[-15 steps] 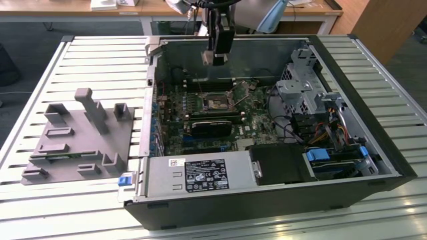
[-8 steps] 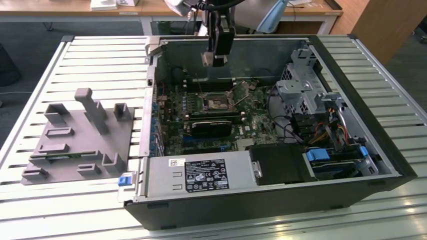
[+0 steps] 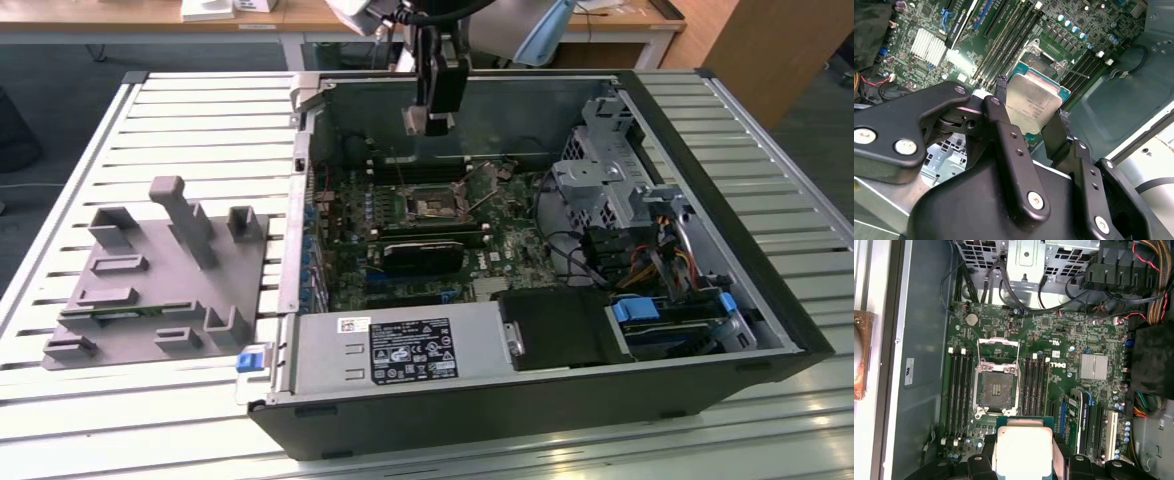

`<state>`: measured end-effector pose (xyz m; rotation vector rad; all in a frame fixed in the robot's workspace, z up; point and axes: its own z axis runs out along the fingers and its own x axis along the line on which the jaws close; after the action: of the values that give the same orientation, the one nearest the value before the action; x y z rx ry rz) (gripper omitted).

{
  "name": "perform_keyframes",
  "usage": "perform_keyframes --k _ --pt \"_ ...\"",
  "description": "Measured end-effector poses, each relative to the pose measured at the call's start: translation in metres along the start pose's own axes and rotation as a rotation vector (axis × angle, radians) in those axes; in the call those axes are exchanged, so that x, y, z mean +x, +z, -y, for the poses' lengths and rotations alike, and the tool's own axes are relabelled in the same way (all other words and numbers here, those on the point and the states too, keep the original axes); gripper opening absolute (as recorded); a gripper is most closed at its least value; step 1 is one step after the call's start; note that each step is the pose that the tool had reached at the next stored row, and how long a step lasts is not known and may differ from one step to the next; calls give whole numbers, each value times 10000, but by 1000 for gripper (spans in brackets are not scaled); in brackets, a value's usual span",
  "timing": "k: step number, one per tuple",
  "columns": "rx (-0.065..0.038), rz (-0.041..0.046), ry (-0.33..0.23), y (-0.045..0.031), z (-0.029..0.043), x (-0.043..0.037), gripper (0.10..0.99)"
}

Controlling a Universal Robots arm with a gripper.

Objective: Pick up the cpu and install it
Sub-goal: 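Place the cpu into insertion slot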

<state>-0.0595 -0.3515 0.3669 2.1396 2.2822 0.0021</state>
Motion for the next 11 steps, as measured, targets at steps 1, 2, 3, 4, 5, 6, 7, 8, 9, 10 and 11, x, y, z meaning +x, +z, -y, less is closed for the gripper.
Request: perform_keyframes --k 1,2,3,4,5,6,7,8,9,10,11 --pt "0 0 0 3 0 0 533" --pt "1 1 0 6 0 0 533" --pt "0 0 0 10 0 0 533" --pt "0 1 0 13 0 0 533" --pt "0 0 0 16 0 0 533" --pt "1 0 0 19 0 0 533" --pt "1 1 0 22 0 0 533" --pt "0 0 0 26 0 0 533" --pt "0 0 0 29 0 0 533" --pt "1 1 0 32 0 0 533" --pt "0 0 0 35 0 0 533"
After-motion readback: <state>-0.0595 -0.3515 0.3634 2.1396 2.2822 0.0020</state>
